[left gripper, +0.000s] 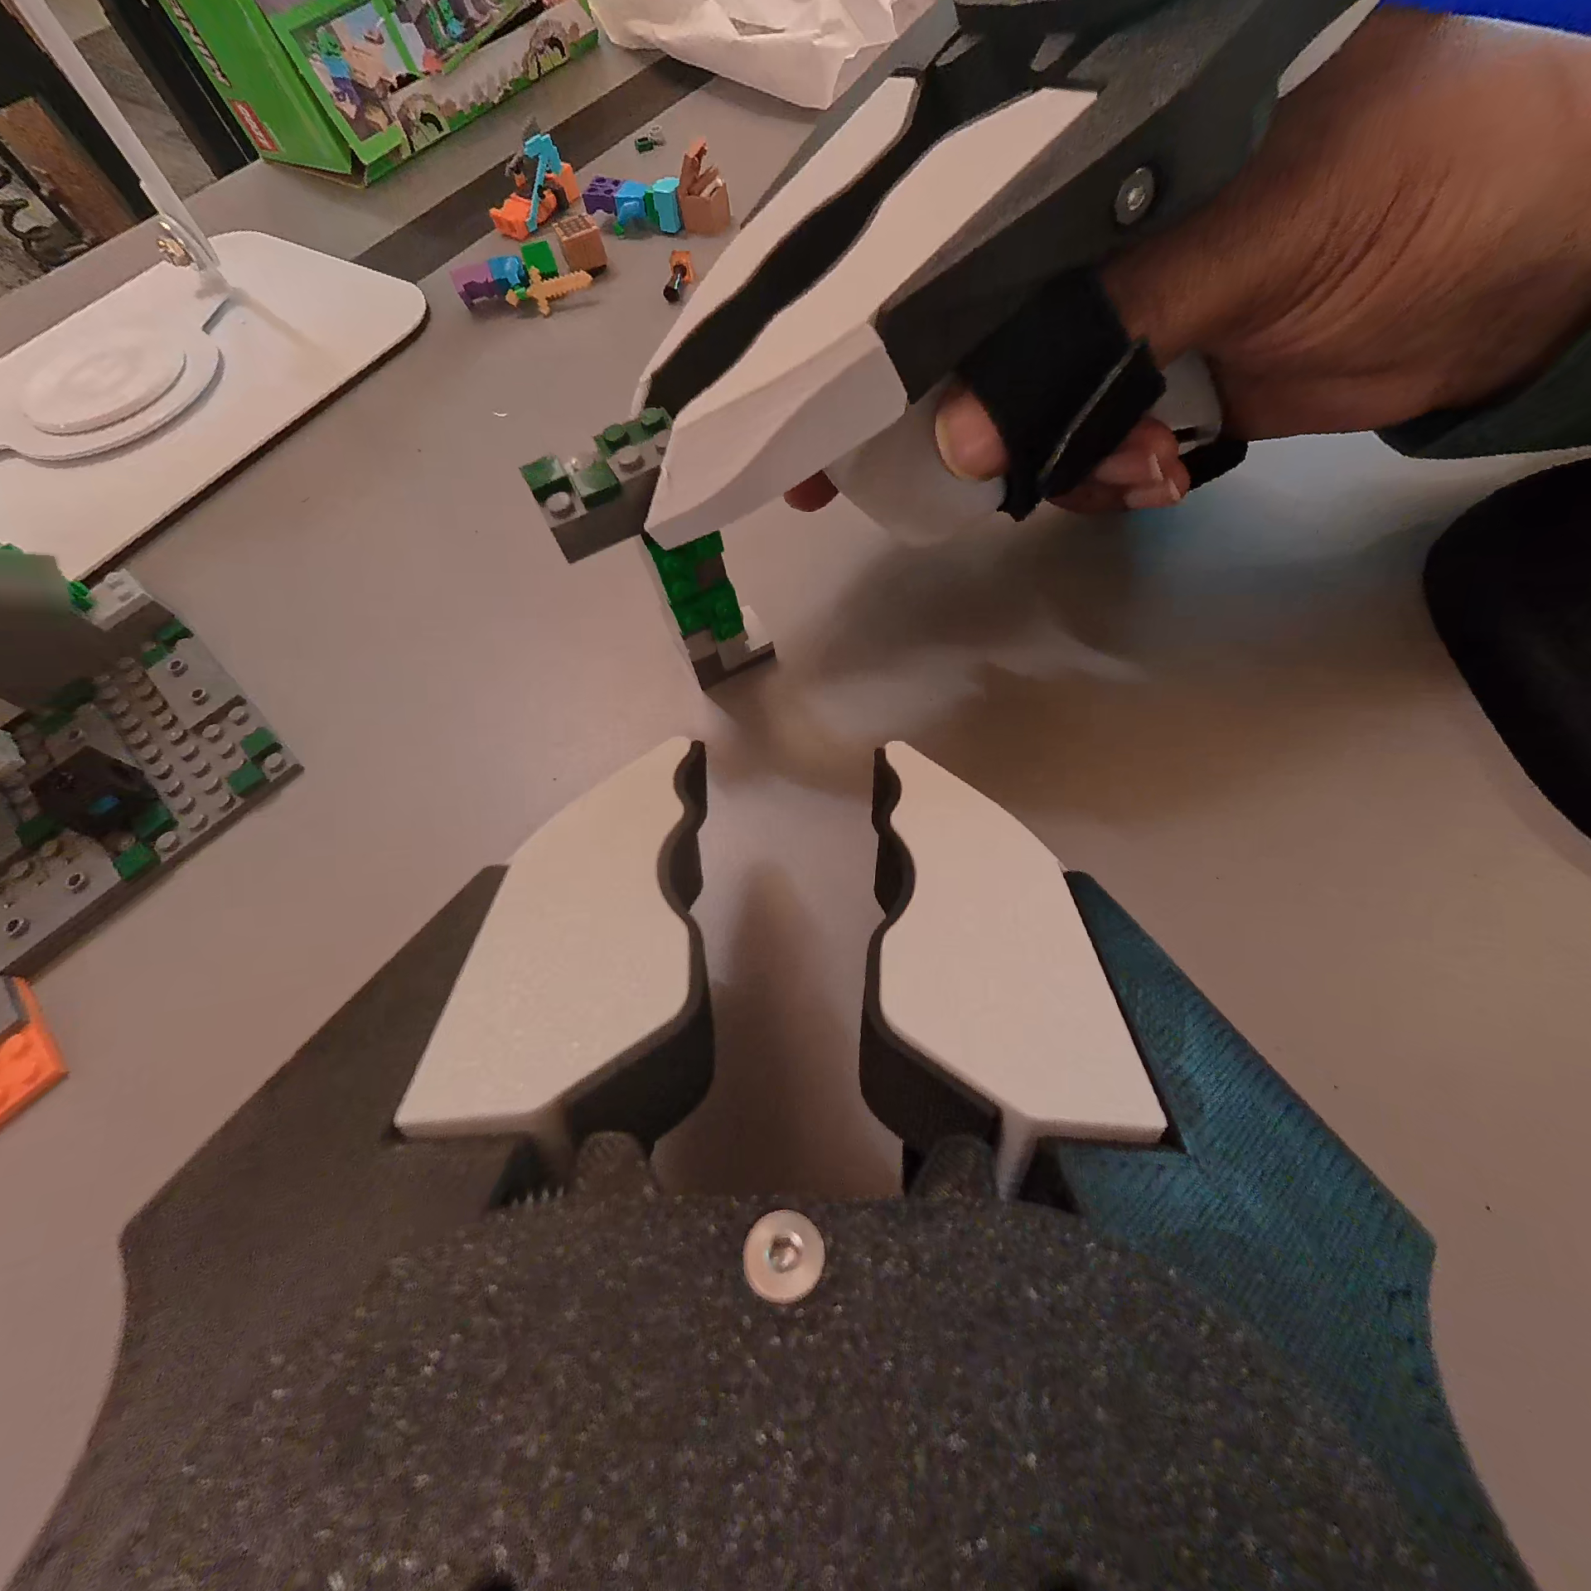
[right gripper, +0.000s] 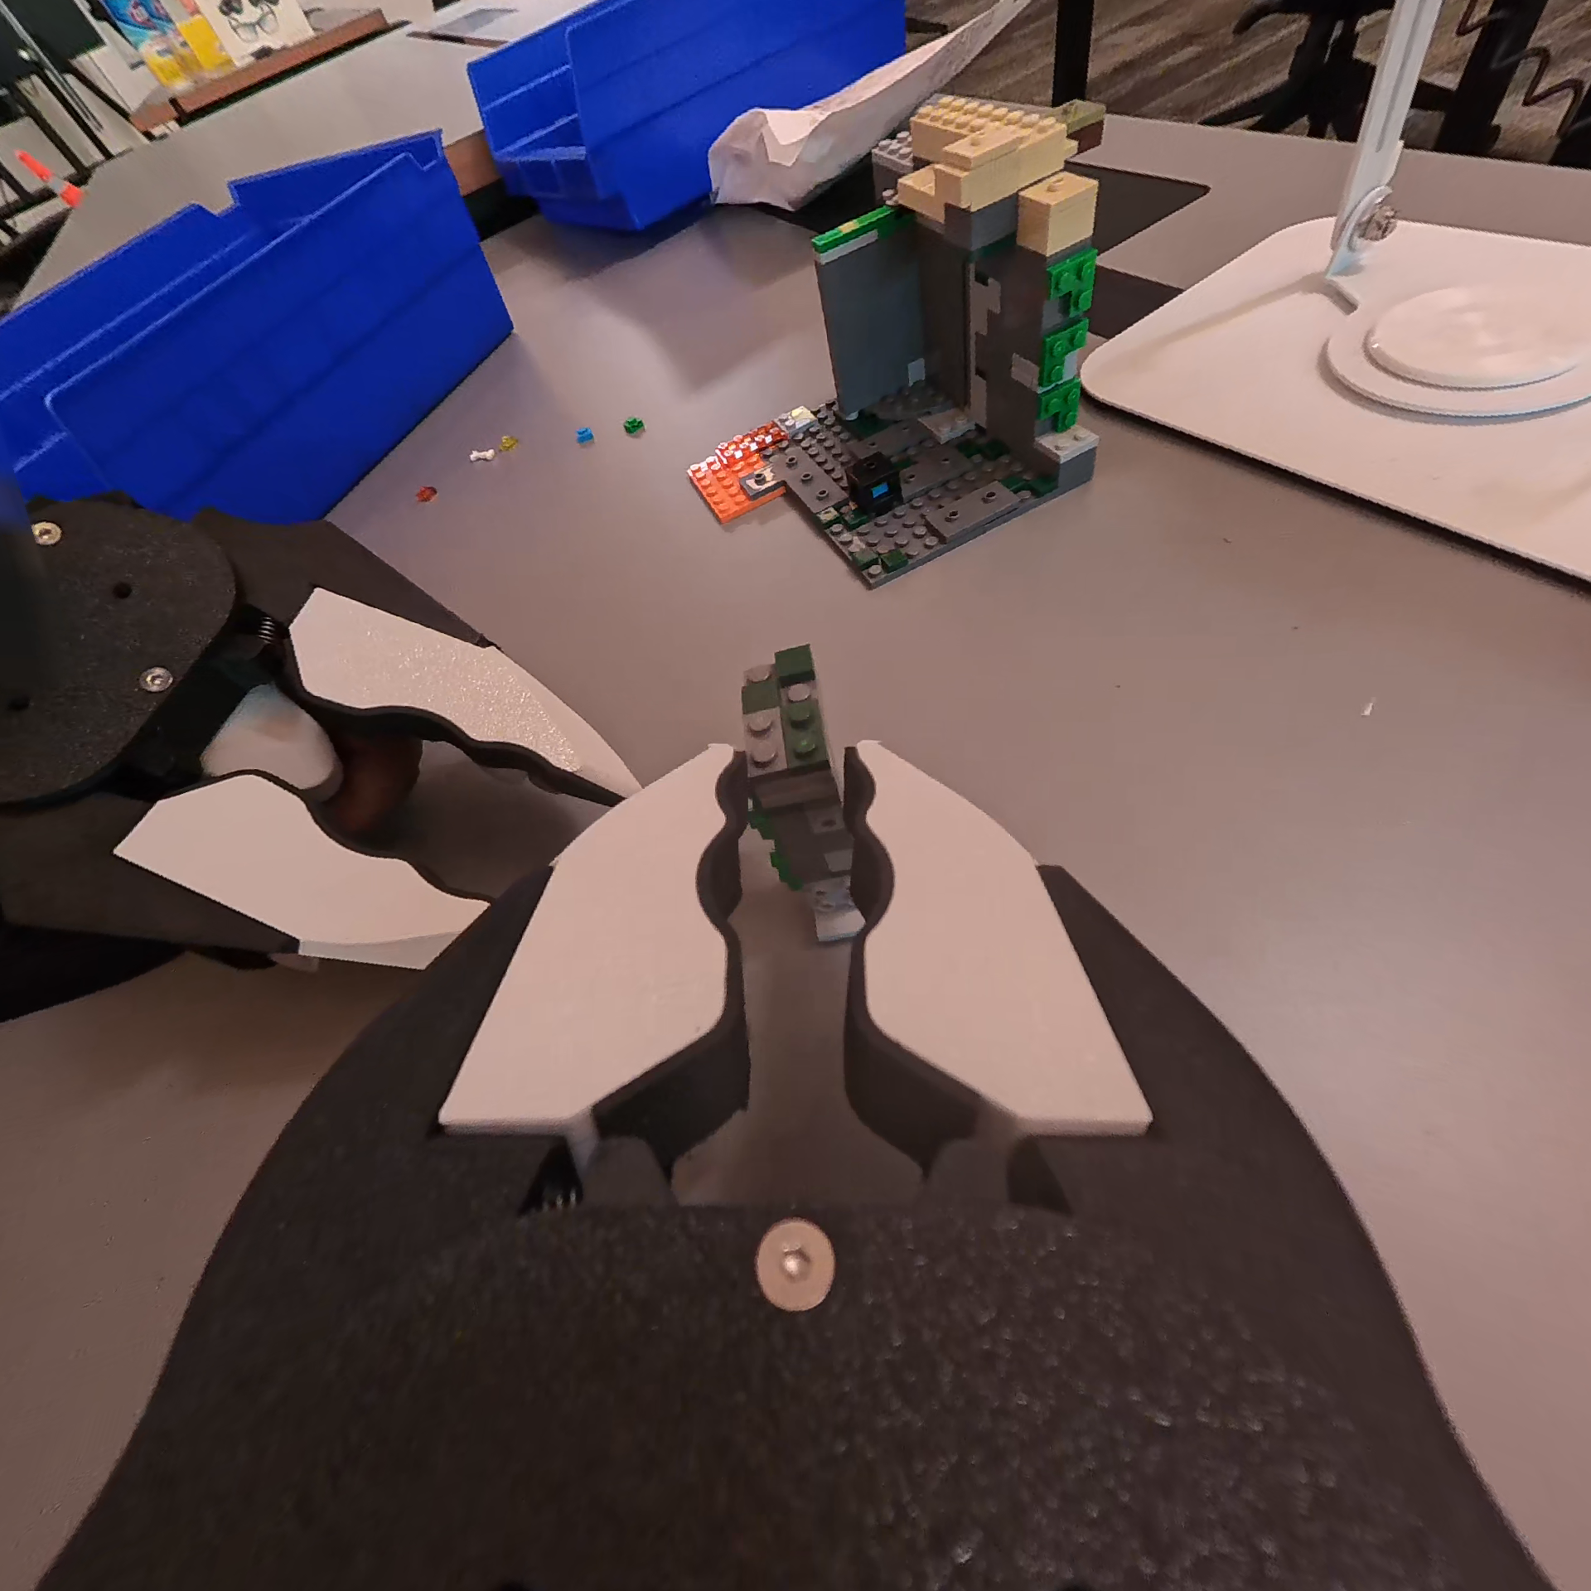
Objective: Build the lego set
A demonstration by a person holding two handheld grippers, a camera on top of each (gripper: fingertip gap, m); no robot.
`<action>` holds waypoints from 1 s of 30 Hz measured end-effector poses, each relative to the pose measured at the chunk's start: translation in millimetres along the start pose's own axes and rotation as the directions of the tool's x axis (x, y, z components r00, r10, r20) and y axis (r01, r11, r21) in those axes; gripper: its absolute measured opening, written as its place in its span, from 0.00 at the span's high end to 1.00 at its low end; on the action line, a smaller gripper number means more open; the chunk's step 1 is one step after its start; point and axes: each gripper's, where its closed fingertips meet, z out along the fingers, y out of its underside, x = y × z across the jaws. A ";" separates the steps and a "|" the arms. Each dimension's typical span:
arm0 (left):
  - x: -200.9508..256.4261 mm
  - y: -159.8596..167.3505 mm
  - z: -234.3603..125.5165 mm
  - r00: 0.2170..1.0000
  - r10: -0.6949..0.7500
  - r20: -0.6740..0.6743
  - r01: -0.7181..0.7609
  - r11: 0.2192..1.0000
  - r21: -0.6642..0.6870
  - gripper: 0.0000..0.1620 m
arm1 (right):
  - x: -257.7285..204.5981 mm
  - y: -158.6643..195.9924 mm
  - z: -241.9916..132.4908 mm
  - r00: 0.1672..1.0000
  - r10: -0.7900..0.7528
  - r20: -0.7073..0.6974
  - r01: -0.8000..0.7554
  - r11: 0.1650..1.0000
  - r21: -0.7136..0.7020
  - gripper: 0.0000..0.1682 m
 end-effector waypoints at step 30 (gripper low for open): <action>-77.5 -58.4 -47.6 0.953 -0.143 0.267 0.050 0.943 0.329 1.00 | 15.7 -165.3 -59.0 0.925 -0.138 -0.355 0.302 0.833 0.463 1.00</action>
